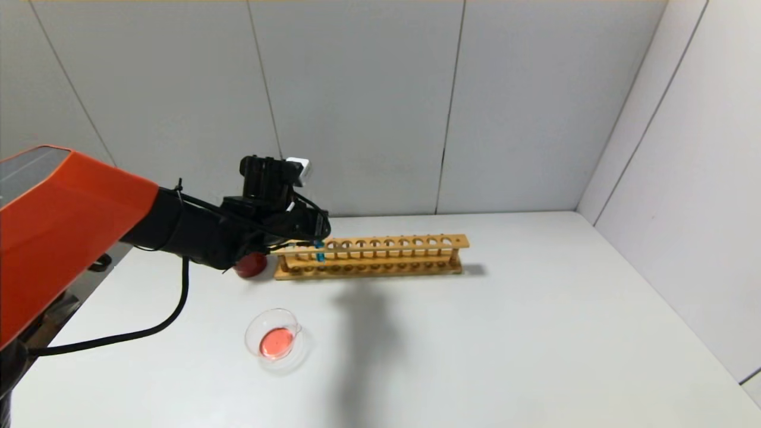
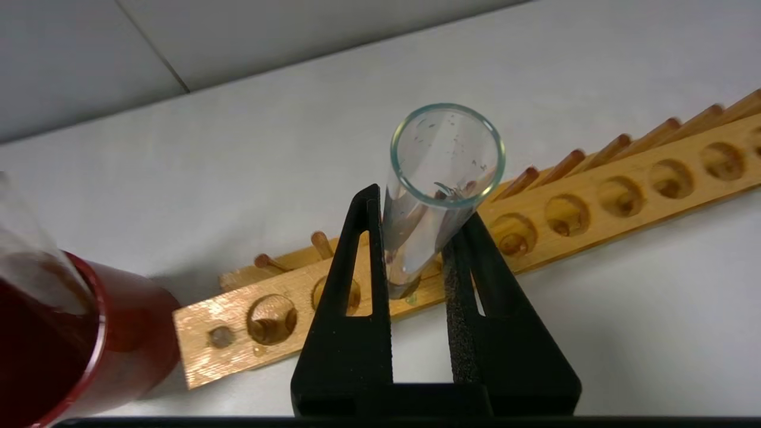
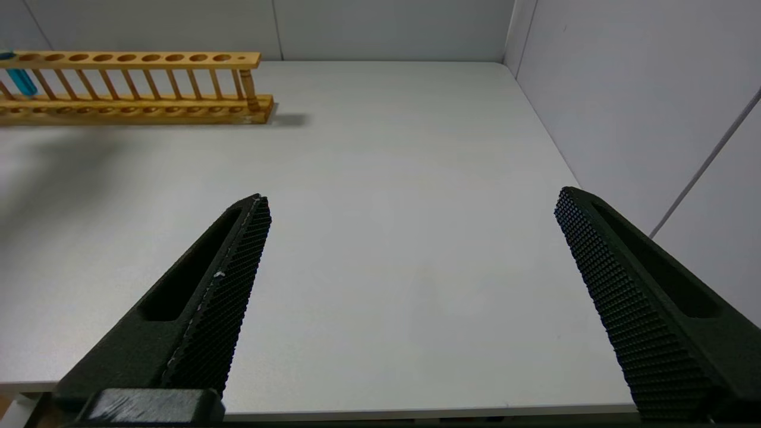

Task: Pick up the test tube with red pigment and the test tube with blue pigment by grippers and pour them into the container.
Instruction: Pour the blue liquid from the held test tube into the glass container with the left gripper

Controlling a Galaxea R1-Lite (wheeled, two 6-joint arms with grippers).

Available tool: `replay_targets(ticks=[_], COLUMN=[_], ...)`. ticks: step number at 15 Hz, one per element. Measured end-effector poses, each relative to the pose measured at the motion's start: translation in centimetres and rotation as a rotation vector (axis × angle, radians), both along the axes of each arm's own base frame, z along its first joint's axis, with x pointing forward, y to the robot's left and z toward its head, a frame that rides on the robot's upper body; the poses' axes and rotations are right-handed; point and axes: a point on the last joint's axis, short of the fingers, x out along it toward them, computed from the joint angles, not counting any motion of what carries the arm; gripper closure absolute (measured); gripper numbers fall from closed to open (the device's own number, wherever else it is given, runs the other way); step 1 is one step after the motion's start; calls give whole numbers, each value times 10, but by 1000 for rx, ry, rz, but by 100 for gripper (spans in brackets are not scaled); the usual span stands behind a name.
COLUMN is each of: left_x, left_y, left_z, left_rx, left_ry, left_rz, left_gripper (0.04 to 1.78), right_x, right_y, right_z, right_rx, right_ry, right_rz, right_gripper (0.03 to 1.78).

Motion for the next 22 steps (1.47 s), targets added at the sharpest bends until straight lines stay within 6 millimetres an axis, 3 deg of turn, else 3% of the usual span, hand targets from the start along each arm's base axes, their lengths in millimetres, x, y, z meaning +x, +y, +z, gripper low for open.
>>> replay_targets(ticks=[6,9,14,19,22], left_x=[-26,-43,-87,-128,-146], left_y=[3,10,30,53,65], left_z=[67,83,83,67,47], left_rx=[41,79,256,356,439], left_ry=[-255,-335,-343,-316,-304], left_rz=[64,52,2,-112,-207], left_gripper=[151,151,151,151,151], right_x=[0,0,0,0,0], right_y=[0,0,0,0,0], right_z=[0,0,0,0,0], right_rx=[0,0,0,0,0], right_ry=[0,0,0,0,0], right_rz=[0,0,0,0,0], right_gripper=[6,6,6,6,6])
